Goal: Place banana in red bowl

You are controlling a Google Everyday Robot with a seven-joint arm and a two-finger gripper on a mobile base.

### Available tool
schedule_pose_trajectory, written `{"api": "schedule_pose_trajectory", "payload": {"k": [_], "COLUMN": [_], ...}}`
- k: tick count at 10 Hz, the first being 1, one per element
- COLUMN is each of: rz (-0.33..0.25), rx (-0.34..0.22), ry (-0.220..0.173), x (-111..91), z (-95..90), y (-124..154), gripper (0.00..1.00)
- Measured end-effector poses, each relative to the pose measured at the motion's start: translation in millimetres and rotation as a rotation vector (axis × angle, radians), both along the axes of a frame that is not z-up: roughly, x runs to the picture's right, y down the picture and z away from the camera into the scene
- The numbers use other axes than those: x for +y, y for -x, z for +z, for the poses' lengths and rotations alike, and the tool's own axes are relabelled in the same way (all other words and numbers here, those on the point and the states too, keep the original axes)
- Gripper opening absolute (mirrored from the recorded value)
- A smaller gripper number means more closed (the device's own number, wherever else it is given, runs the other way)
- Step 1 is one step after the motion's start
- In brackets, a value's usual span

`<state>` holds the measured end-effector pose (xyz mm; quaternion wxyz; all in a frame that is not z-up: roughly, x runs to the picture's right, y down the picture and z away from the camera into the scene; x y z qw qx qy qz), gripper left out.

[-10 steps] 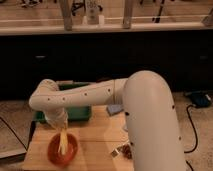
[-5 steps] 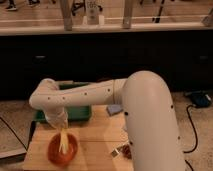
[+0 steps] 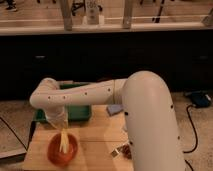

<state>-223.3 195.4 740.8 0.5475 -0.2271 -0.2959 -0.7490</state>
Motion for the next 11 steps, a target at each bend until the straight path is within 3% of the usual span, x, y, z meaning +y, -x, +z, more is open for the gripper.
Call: {"api": "schedule_pose_trajectory", "payload": {"k": [2, 3, 4, 7, 8, 9, 11], "rz": [-0.006, -0.009, -0.012, -0.026, -0.024, -0.020, -0.021], "rx": [-0.008, -0.012, -0.015, -0.029, -0.028, -0.026, -0.036], "ry": [0.006, 0.006, 0.007, 0.011, 0.014, 0.014, 0.015], "x": [1, 0, 0, 2, 3, 1, -1], "z": [0.0, -0.2, -0.3, -2.2, -2.6, -1.5, -0.5], "y": [-2, -2, -1, 0, -4, -9, -9], "gripper": [0.61, 0.61, 0.56, 0.28, 0.23, 0.24, 0.40]}}
